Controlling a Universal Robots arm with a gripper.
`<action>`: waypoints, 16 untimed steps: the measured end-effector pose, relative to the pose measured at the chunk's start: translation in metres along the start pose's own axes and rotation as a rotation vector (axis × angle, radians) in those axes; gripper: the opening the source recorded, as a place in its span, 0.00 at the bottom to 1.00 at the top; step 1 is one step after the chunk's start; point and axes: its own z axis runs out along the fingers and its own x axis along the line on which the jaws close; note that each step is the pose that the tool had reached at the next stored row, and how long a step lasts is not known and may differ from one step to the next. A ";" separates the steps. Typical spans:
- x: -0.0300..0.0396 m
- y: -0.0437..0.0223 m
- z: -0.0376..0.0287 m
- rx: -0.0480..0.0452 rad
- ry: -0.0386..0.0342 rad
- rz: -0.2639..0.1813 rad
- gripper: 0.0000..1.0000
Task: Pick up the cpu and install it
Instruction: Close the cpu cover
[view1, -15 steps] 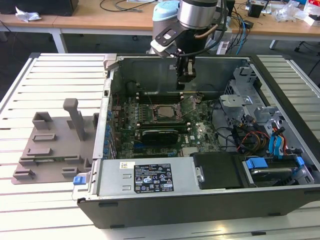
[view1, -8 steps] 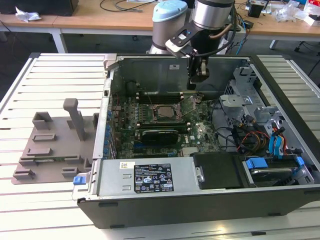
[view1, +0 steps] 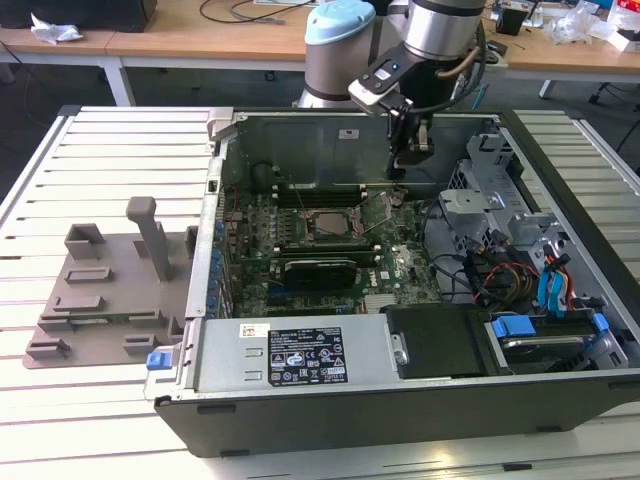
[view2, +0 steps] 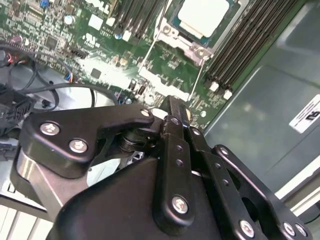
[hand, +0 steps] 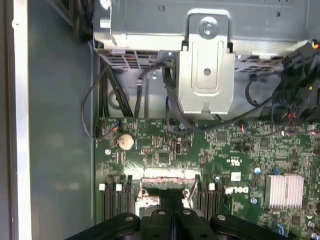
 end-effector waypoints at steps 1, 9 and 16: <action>0.0000 0.0023 0.0004 0.0001 0.0000 0.000 0.11; 0.0006 0.0286 0.0315 0.0007 0.0000 0.000 0.11; 0.0010 0.0296 0.0456 0.0006 -0.0001 0.000 0.11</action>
